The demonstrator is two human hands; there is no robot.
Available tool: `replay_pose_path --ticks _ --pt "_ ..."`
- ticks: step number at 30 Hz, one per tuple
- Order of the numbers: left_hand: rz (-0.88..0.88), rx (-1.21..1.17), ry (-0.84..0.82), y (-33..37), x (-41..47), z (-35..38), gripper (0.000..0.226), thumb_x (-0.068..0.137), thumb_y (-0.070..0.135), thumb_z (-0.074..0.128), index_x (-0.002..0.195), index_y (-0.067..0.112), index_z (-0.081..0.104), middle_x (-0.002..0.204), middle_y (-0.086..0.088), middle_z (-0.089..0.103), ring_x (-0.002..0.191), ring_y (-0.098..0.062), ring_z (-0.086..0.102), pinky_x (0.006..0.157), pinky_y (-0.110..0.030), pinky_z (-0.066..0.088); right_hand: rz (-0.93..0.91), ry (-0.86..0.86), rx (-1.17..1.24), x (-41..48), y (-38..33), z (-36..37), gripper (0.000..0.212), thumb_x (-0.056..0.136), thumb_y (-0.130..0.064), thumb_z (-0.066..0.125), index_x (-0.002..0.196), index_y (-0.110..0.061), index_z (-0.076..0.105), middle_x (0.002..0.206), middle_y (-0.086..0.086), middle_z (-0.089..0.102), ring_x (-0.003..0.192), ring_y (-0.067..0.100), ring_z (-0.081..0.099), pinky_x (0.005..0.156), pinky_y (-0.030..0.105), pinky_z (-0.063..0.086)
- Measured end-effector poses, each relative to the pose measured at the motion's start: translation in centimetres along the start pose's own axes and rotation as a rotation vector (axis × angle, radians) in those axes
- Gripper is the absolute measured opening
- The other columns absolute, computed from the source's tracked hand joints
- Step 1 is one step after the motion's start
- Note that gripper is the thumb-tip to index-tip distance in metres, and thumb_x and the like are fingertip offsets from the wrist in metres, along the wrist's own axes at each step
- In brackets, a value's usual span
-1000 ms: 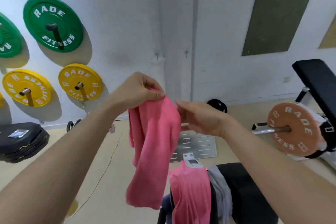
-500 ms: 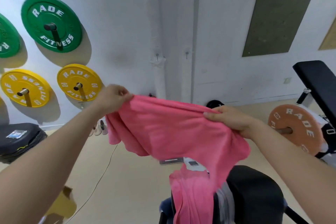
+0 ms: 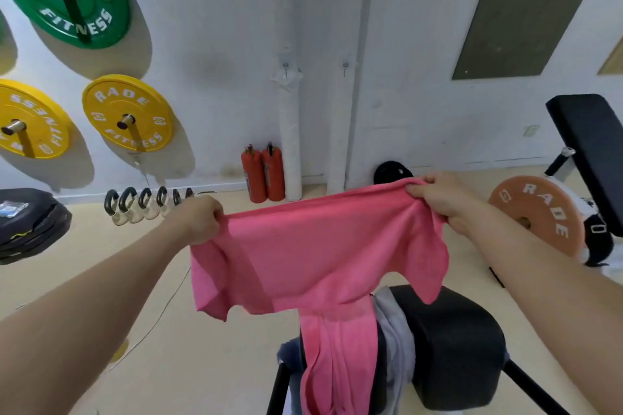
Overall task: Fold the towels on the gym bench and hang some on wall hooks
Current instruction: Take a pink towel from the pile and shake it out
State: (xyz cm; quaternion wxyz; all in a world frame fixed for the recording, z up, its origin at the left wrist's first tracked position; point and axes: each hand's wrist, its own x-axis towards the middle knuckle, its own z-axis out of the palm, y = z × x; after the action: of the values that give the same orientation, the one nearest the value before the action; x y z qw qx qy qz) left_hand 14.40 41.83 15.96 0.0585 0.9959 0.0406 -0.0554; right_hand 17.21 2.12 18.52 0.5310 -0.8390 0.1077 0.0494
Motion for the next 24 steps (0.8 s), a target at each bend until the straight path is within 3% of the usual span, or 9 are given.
replay_pose_path --ticks 4,7,11,12,14,17,19,21,24 --pt "-0.203 0.108 -0.055 0.6 0.4 3.6 0.019 0.082 0.017 0.048 0.088 0.018 0.066 0.082 -0.004 0.059 0.078 -0.028 0.056 0.065 -0.032 0.043 0.014 0.109 0.034 3.2 2.8 0.2 0.021 0.095 -0.012 0.053 0.074 -0.018 0.052 0.088 0.014 0.056 0.067 0.021 0.051 0.058 0.028 0.039" --pt "-0.378 0.04 -0.056 1.1 1.3 6.0 0.014 0.078 0.016 0.048 0.08 0.018 0.062 0.083 -0.004 0.062 0.074 -0.027 0.06 0.064 -0.029 0.044 -0.062 0.249 0.043 5.4 4.4 -0.1 0.011 0.095 -0.015 0.051 0.086 -0.012 0.058 0.084 0.01 0.057 0.069 0.023 0.053 0.061 0.031 0.041" --pt "-0.418 -0.291 0.401 2.8 3.7 7.2 0.029 0.083 0.007 0.042 0.097 0.016 0.066 0.099 -0.012 0.065 0.088 -0.035 0.058 0.073 -0.037 0.044 -0.193 0.426 -0.044 6.4 6.5 0.7 0.015 0.096 -0.019 0.048 0.102 -0.009 0.058 0.092 0.001 0.056 0.085 0.02 0.054 0.073 0.029 0.037" --pt "-0.427 -0.414 0.493 3.4 4.1 7.6 0.032 0.084 0.006 0.042 0.101 0.014 0.067 0.102 -0.014 0.067 0.095 -0.036 0.059 0.079 -0.039 0.045 -0.212 0.393 -0.102 6.0 7.7 1.6 0.015 0.096 -0.018 0.048 0.103 -0.008 0.057 0.092 0.001 0.056 0.084 0.02 0.053 0.073 0.029 0.036" --pt "-0.446 -0.607 0.514 4.6 4.1 9.4 0.034 0.083 0.005 0.043 0.104 0.013 0.069 0.104 -0.011 0.07 0.1 -0.034 0.06 0.088 -0.038 0.046 -0.264 0.236 -0.243 4.9 11.6 3.9 0.014 0.094 -0.011 0.049 0.102 -0.004 0.058 0.091 0.007 0.057 0.084 0.025 0.054 0.072 0.032 0.037" --pt "-0.368 -0.68 0.176 6.6 2.3 14.2 0.031 0.084 0.008 0.046 0.097 0.017 0.072 0.092 -0.008 0.073 0.077 -0.028 0.064 0.072 -0.033 0.053 -0.182 -0.073 -0.496 2.3 18.3 6.7 0.012 0.091 -0.008 0.054 0.1 -0.005 0.061 0.095 0.009 0.06 0.088 0.03 0.057 0.074 0.035 0.04" --pt "-0.283 -0.638 -0.103 8.0 0.5 18.0 0.022 0.091 0.011 0.051 0.095 0.017 0.072 0.082 -0.007 0.073 0.063 -0.021 0.063 0.056 -0.023 0.048 -0.077 -0.231 -0.566 0.4 21.7 8.0 0.012 0.091 -0.013 0.054 0.08 -0.018 0.054 0.081 -0.003 0.055 0.08 0.026 0.056 0.066 0.032 0.038" --pt "-0.171 -0.534 -0.279 9.2 -1.2 21.0 0.02 0.093 0.017 0.053 0.097 0.019 0.072 0.081 0.0 0.071 0.07 -0.017 0.063 0.059 -0.019 0.041 -0.01 -0.353 -0.568 -0.8 24.1 8.9 0.028 0.092 -0.019 0.052 0.067 -0.027 0.041 0.069 -0.01 0.048 0.074 0.022 0.056 0.062 0.03 0.035" --pt "-0.103 -0.51 -0.412 10.5 -3.0 23.6 0.016 0.092 0.02 0.057 0.098 0.018 0.072 0.074 0.015 0.061 0.073 -0.011 0.058 0.061 -0.013 0.035 0.073 -0.519 -0.557 -1.8 24.7 9.7 0.014 0.09 -0.014 0.054 0.083 -0.026 0.056 0.086 -0.003 0.06 0.084 0.02 0.059 0.072 0.029 0.043"
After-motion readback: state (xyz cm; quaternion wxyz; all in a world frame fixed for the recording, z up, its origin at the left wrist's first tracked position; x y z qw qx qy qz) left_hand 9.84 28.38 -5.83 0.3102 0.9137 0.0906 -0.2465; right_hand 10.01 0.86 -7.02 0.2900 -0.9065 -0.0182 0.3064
